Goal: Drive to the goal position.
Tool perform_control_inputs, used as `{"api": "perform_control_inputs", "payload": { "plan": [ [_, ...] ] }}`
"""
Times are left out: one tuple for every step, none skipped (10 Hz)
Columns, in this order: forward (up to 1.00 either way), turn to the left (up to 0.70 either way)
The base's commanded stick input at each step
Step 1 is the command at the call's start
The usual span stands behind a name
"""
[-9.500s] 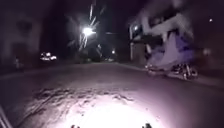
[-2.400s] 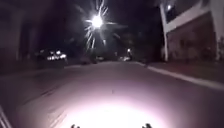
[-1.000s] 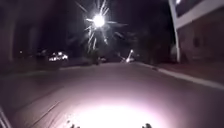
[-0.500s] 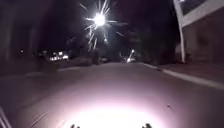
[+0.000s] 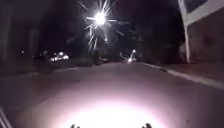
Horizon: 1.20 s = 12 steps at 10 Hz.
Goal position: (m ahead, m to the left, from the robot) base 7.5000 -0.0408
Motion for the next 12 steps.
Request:
{"api": "perform_control_inputs", "payload": {
  "plan": [
    [0.85,0.0],
    [0.85,0.0],
    [0.85,0.0],
    [0.85,0.0],
    [0.85,0.0],
    [0.85,0.0],
    [0.85,-0.05],
    [0.85,-0.13],
    [0.85,-0.28],
    [0.85,-0.12],
    [0.85,0.0],
    [0.85,0.0]
  ]
}}
